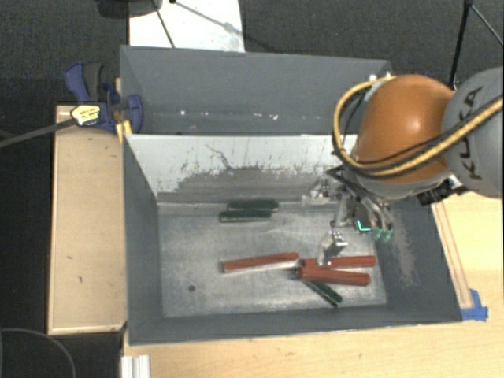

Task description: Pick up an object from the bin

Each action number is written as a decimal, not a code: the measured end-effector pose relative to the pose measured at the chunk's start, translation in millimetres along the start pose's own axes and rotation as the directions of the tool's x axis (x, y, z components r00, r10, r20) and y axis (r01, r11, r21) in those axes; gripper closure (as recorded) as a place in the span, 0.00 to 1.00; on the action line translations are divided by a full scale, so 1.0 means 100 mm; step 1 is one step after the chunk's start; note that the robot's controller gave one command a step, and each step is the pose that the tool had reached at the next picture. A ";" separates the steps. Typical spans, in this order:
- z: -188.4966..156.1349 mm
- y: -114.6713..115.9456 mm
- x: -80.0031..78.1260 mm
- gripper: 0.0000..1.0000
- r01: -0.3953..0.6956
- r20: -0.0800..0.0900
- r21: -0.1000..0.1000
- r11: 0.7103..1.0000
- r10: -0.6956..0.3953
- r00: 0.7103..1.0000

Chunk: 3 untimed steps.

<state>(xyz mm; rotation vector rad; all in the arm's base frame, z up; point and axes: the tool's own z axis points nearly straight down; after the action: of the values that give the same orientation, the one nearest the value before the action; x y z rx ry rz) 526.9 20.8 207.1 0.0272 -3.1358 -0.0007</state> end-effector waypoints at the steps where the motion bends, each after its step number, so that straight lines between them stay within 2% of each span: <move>1: -0.04 0.00 -0.02 0.00 -0.001 0.009 0.000 1.000 0.001 1.000; 2: 0.70 0.44 0.17 0.00 -0.027 0.012 -0.001 1.000 0.027 1.000; 3: 0.86 0.65 0.27 0.00 0.000 0.003 0.000 1.000 0.000 1.000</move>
Offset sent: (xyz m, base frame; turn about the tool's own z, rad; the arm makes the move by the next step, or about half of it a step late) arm -0.0381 0.0822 -0.1371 0.0318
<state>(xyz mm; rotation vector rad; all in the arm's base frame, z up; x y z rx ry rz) 498.5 84.9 121.7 0.0270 -3.1391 -0.0009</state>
